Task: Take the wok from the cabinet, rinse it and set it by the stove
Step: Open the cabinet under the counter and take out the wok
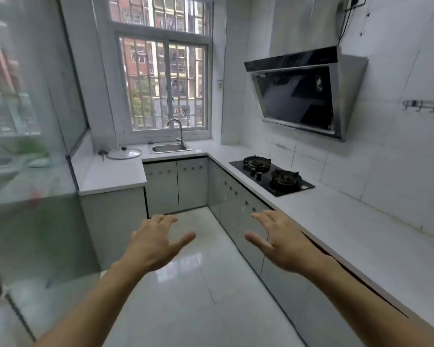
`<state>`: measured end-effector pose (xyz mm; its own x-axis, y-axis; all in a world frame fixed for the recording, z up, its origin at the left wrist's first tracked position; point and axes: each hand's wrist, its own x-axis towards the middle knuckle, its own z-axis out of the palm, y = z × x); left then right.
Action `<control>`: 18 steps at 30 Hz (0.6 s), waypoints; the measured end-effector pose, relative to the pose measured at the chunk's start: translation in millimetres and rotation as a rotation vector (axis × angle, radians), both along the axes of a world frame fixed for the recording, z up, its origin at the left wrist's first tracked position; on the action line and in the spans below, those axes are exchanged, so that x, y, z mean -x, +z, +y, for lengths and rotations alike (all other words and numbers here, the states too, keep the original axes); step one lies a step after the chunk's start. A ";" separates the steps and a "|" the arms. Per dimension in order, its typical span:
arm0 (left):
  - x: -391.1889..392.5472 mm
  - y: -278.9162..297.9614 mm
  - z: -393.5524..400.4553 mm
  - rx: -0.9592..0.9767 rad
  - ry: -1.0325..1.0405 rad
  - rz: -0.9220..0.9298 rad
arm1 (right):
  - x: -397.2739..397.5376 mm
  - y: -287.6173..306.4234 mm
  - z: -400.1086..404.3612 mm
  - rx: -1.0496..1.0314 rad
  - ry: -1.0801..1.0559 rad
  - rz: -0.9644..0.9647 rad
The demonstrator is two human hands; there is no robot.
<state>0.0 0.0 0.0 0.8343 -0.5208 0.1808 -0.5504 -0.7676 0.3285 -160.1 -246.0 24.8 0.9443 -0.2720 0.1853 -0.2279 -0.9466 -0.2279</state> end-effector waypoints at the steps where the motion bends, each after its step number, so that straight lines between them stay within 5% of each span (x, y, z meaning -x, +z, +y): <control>1: -2.8 -4.8 -4.6 -0.018 0.003 0.022 | -1.9 -5.8 -6.1 -0.027 -0.013 0.025; 10: -72.4 -40.1 -56.3 -0.033 -0.029 0.043 | -73.9 -52.8 -54.4 -0.074 -0.072 0.001; 18: -215.2 -51.0 -79.1 -0.044 -0.087 0.004 | -195.5 -59.1 -62.6 -0.097 -0.167 -0.084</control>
